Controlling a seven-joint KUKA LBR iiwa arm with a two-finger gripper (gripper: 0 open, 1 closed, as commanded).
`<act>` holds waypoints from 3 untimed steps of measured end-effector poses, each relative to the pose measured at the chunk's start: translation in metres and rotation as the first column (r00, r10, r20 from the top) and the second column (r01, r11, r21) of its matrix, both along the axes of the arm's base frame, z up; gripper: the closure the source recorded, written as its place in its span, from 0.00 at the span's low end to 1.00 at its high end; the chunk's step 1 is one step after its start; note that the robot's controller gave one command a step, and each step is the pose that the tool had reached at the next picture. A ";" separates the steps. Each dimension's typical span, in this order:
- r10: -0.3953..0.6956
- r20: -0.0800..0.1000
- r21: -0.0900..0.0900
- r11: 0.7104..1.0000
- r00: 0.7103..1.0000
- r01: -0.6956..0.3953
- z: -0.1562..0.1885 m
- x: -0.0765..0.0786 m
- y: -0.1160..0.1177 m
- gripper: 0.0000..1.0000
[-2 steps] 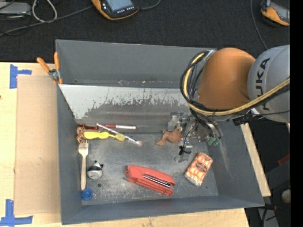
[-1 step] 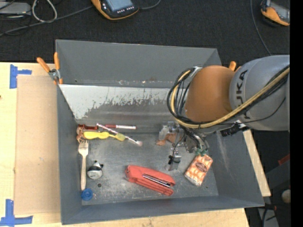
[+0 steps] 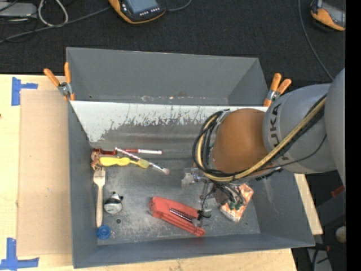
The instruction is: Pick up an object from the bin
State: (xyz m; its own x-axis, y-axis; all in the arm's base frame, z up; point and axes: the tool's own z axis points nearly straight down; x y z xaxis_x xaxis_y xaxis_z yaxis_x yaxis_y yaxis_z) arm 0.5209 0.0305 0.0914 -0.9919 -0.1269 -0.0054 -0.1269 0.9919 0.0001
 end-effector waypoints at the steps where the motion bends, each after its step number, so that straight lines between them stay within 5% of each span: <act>1: -0.057 -0.006 0.001 0.998 0.998 0.057 0.005 -0.006 0.035 0.00; 2: -0.207 -0.014 -0.003 0.978 0.978 0.207 -0.014 -0.013 0.034 0.00; 3: -0.068 -0.004 -0.001 0.998 0.998 0.068 -0.019 -0.036 0.067 0.00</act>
Offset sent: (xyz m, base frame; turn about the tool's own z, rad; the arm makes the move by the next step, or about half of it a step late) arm -0.0148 0.0358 -0.0214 0.2140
